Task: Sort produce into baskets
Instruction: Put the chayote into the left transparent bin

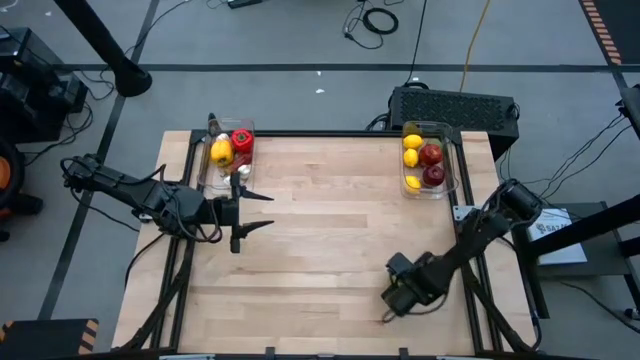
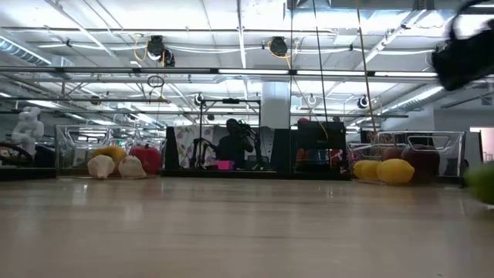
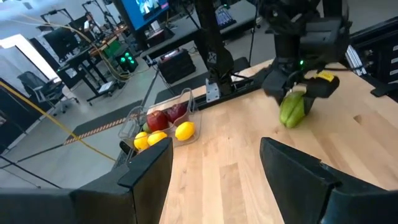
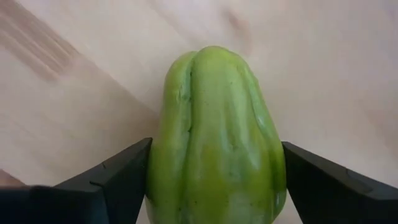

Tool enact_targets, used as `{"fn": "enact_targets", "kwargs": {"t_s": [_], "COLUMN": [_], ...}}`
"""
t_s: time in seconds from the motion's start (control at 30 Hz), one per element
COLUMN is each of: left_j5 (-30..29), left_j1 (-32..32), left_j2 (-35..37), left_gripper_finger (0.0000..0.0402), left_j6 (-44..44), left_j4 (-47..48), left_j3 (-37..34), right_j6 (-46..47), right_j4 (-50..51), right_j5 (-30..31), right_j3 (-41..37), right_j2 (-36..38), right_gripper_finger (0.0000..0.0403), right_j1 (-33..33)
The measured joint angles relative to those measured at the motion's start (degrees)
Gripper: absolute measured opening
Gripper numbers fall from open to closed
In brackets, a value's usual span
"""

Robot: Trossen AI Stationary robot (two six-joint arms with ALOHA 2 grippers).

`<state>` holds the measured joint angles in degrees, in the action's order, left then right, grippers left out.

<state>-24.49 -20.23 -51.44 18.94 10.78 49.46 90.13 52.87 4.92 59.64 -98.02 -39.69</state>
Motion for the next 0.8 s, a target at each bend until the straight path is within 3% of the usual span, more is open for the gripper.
{"fn": "enact_targets", "kwargs": {"t_s": [0.23,0.47,0.6,0.7,0.8], "left_j5": [0.02,0.05,-0.04,-4.45,-5.2], "left_j1": [0.99,1.84,1.84,1.81,1.77], "left_j2": [-0.69,-3.5,-5.0,-5.28,-5.18], "left_gripper_finger": [0.0248,0.0248,0.0248,0.0252,0.0262], "left_j6": [0.92,0.92,0.7,-5.62,-6.59], "left_j4": [-0.02,0.2,0.16,-1.87,-2.2], "left_j3": [0.0,-0.01,-0.01,-0.01,-0.01], "right_j6": [-22.77,-48.75,-61.03,-68.84,-75.89], "right_j4": [-12.63,-29.71,-32.26,-31.88,-31.96], "right_j5": [5.25,5.32,5.25,5.68,5.95], "right_j3": [-0.02,0.4,3.73,7.83,12.53], "right_j2": [-0.02,-0.02,-0.04,-0.07,-0.07], "right_gripper_finger": [0.0322,0.0322,0.0322,0.0322,0.0322], "right_j1": [9.55,17.09,21.18,24.29,26.87]}}
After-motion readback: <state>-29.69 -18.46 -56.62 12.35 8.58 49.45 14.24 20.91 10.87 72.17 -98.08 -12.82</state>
